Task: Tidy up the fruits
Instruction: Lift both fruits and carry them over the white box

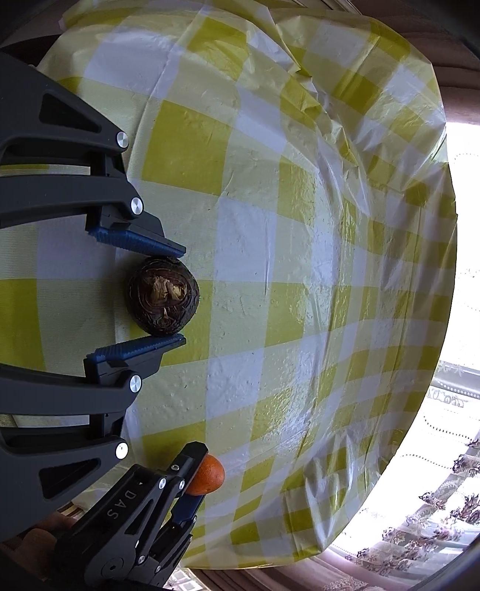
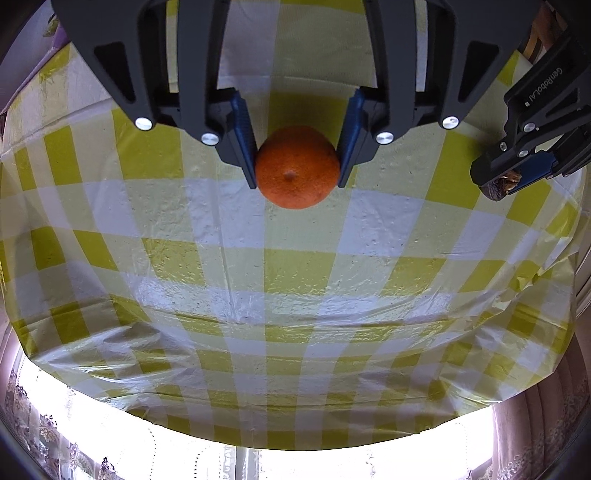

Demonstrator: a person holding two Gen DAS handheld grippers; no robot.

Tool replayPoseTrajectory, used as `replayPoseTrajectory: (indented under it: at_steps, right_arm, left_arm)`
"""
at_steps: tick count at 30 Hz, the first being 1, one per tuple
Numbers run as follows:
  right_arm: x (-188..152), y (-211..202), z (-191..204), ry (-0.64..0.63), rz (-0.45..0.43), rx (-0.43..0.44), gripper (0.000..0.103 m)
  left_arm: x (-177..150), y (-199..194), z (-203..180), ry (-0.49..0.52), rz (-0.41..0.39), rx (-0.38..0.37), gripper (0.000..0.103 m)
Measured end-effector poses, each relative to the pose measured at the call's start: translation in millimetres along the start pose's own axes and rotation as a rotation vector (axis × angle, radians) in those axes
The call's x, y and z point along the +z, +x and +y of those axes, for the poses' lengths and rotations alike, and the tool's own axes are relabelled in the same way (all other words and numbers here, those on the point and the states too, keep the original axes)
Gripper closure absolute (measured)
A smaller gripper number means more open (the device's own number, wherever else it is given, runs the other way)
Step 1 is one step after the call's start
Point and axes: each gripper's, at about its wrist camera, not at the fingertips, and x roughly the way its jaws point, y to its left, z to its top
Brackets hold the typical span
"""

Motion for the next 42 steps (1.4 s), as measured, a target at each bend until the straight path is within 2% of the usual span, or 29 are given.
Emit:
replayPoseTrajectory:
  at_steps: [6, 16, 20, 21, 25, 27, 28, 29, 36, 42]
  right_arm:
    - [-24.3, -20.5, -5.1, -0.009, 0.016, 0.013, 0.062]
    - [-49.0, -31.4, -13.2, -0.025, 0.068, 0.019, 0.061]
    - [-49.9, -33.3, -11.9, -0.027, 0.066, 0.003, 0.058]
    - [-50.4, -34.1, -12.3, -0.027, 0.064, 0.003, 0.053]
    - [-50.9, -36.5, -14.6, -0.019, 0.054, 0.005, 0.052]
    - [-51.1, -37.4, -15.6, -0.016, 0.052, 0.008, 0.052]
    - [-51.2, -37.8, -15.4, -0.017, 0.052, 0.010, 0.054]
    - [-51.7, -38.3, -15.3, -0.019, 0.051, 0.023, 0.061]
    - [-56.1, -48.2, -22.7, 0.003, 0.033, 0.029, 0.062]
    - [-61.9, -67.0, -45.4, 0.038, 0.011, 0.006, 0.062]
  left_arm:
    - [-11.2, -10.2, -5.4, 0.023, 0.007, -0.014, 0.063]
    - [-23.9, -8.2, -27.9, 0.122, 0.060, 0.035, 0.062]
    - [-25.8, -9.3, -27.5, 0.119, 0.065, 0.036, 0.043]
    - [-26.8, -10.4, -27.1, 0.117, 0.064, 0.034, 0.043]
    - [-27.7, -12.4, -25.6, 0.110, 0.055, 0.038, 0.049]
    - [-28.0, -12.1, -26.5, 0.119, 0.060, 0.036, 0.063]
    - [-28.3, -12.6, -27.6, 0.125, 0.060, 0.042, 0.063]
    - [-28.5, -13.0, -28.7, 0.131, 0.060, 0.047, 0.063]
    - [-29.5, -23.8, -41.2, 0.161, 0.037, 0.046, 0.063]
    - [-32.5, -30.9, -65.7, 0.202, 0.027, 0.006, 0.063]
